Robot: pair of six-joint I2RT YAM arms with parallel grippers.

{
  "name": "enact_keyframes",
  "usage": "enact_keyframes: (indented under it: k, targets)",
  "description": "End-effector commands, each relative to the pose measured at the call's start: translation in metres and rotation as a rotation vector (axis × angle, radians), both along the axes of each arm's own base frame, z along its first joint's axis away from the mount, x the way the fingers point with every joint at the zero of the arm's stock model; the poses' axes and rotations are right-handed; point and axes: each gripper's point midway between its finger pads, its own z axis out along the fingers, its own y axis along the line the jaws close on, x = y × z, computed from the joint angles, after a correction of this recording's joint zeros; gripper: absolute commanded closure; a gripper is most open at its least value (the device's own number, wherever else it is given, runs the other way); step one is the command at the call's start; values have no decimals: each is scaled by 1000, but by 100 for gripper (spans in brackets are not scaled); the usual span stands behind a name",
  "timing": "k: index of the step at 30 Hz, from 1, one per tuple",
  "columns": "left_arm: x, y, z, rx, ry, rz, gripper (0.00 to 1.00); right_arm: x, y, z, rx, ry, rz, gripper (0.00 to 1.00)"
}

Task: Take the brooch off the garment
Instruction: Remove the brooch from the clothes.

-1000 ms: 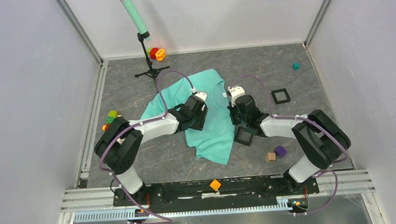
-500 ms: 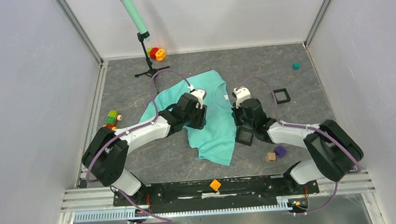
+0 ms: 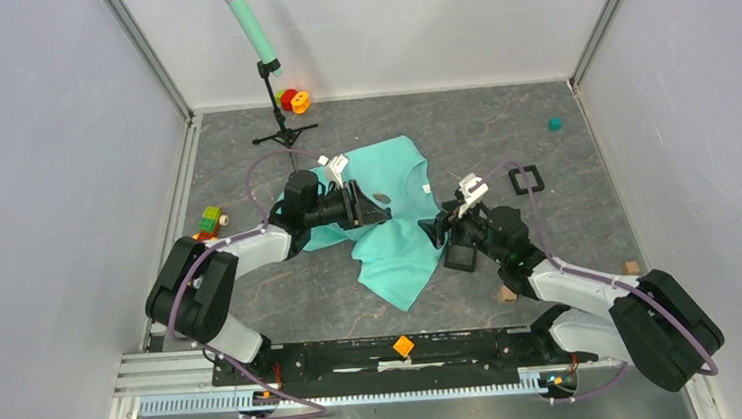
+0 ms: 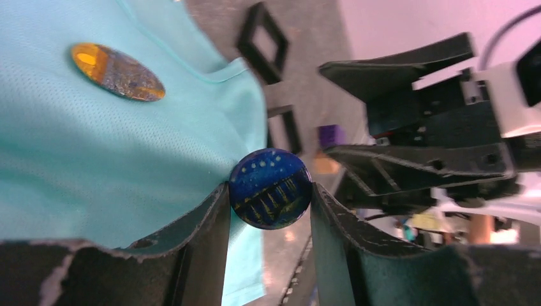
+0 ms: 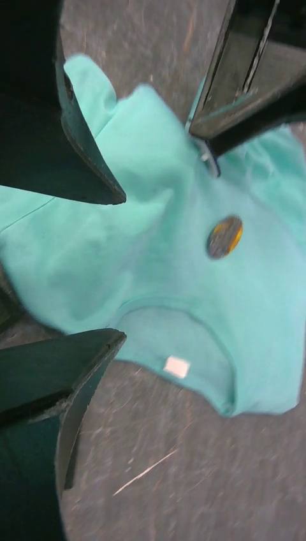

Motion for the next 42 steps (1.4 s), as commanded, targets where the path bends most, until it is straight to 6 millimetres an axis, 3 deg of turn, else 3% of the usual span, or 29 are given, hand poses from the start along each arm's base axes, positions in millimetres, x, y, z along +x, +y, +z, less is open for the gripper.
enact_keyframes:
  k: [1, 4, 16, 25, 27, 31, 32, 35, 37, 42]
  targets:
    - [-21, -23, 54, -262, 7, -144, 57, -14, 33, 37, 134, -124, 188, 23]
    - [-28, -25, 61, -311, 34, -170, 57, -30, 45, 45, 217, -180, 288, 25]
    - [-46, -36, 65, -316, 62, -221, 56, -41, 63, 40, 195, -179, 392, 36]
    - [-55, -44, 64, -307, 66, -252, 54, -43, 73, 38, 175, -155, 433, 70]
    - [-55, -44, 60, -295, 67, -254, 49, -45, 74, 41, 180, -163, 446, 78]
    - [-49, -37, 46, -226, 42, -199, 8, -45, 74, 42, 167, -151, 446, 100]
    - [-45, -35, 45, -195, 16, -173, 5, -43, 75, 43, 160, -140, 443, 100]
    - [-35, -21, 38, -90, -55, -77, 4, -41, 76, 38, 143, -103, 442, 100]
    - [-31, -11, 36, -26, -120, 1, 9, -40, 78, 36, 139, -85, 443, 100]
    - [-37, 9, 45, 198, -362, 120, 11, -39, 79, 35, 138, -70, 442, 100]
